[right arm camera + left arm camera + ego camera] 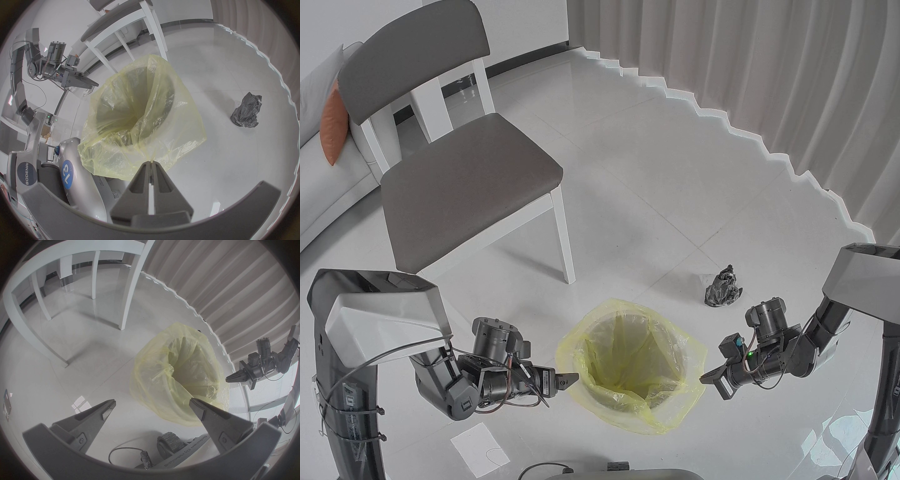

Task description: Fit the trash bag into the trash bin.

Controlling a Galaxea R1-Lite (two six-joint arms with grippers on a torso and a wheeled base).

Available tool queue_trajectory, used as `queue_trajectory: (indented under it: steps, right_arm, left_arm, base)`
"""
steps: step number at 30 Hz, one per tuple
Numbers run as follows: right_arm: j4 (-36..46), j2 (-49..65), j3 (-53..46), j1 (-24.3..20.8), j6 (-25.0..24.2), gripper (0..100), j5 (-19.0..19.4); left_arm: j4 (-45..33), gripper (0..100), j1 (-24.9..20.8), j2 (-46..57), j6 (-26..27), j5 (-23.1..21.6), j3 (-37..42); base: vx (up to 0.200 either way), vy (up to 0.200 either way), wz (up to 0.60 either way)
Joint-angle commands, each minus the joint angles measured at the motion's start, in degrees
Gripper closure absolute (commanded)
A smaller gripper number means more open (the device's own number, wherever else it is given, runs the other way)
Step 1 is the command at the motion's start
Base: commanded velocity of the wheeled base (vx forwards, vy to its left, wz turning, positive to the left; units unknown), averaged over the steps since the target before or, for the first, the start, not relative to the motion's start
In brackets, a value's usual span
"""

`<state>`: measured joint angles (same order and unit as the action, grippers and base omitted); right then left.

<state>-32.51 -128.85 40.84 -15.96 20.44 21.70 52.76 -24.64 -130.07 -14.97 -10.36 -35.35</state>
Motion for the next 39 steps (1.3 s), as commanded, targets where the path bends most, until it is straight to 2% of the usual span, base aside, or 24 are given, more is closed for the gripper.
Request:
queue_trajectory:
  steps: [1,9,10,39]
  right_arm:
    - [-0.1,0.2,-0.5,0.0,0.6,100,0.0]
    - [-0.1,0.2,-0.7,0.1,1.1,100,0.0]
    - [-0.1,0.2,-0.7,0.1,1.1,100,0.0]
    - [-0.2,0.2,-1.9,1.4,2.4,100,0.5]
  left_arm:
    - [-0.1,0,-0.2,-3.8,-0.1,0.0,-2.8]
    - [-1.5,0,0.2,-6.8,-0.1,-0.6,-6.3]
    - [-1.5,100,0.2,-6.9,-0.1,-0.9,-6.7]
    - [-1.0,100,0.5,-4.3,-1.3,-1.2,-5.3]
  base:
    - [0.0,0.0,0.0]
    - [0.0,0.0,0.0]
    - [0.0,0.0,0.0]
    - [0.0,0.0,0.0]
